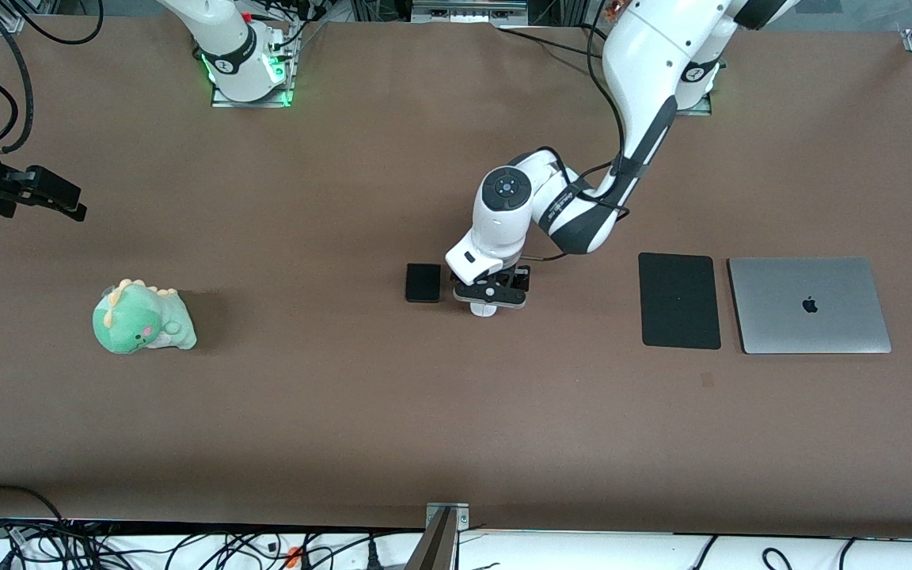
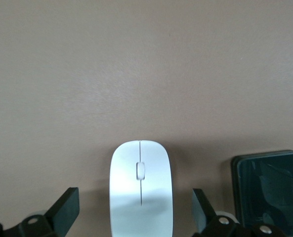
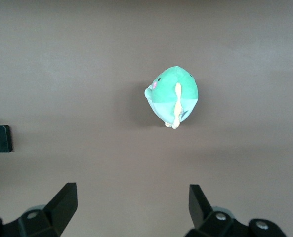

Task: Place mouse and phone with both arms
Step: 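Lower the left gripper and grasp the white mouse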

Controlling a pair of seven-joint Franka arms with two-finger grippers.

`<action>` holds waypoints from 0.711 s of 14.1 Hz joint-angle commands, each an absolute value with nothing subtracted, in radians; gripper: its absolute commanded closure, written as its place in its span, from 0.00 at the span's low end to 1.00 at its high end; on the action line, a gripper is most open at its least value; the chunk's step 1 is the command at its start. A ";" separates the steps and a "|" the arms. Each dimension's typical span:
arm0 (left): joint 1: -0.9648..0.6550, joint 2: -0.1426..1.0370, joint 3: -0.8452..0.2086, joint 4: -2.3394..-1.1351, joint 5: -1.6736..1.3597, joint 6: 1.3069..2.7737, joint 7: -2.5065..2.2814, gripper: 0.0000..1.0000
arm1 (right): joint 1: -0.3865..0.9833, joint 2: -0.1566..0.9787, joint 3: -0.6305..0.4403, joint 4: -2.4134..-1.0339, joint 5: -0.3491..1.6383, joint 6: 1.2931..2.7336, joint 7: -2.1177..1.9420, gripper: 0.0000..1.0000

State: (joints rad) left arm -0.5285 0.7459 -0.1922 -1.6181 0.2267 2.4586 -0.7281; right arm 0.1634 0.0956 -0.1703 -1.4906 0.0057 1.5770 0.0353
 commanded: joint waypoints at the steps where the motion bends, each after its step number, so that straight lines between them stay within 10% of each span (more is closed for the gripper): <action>1: -0.541 0.793 -0.183 -1.609 0.253 2.529 -0.752 0.00 | 0.164 0.087 -0.167 -1.486 0.014 1.580 0.043 0.00; 5: -0.560 0.808 -0.173 -1.611 0.267 2.551 -0.753 0.00 | 0.164 0.087 -0.167 -1.486 0.012 1.582 0.043 0.00; 8: -0.560 0.804 -0.173 -1.611 0.290 2.539 -0.752 0.58 | 0.164 0.087 -0.167 -1.486 0.015 1.580 0.043 0.00; 10: -0.551 0.782 -0.173 -1.606 0.290 2.501 -0.749 0.66 | 0.164 0.087 -0.167 -1.486 0.015 1.582 0.043 0.00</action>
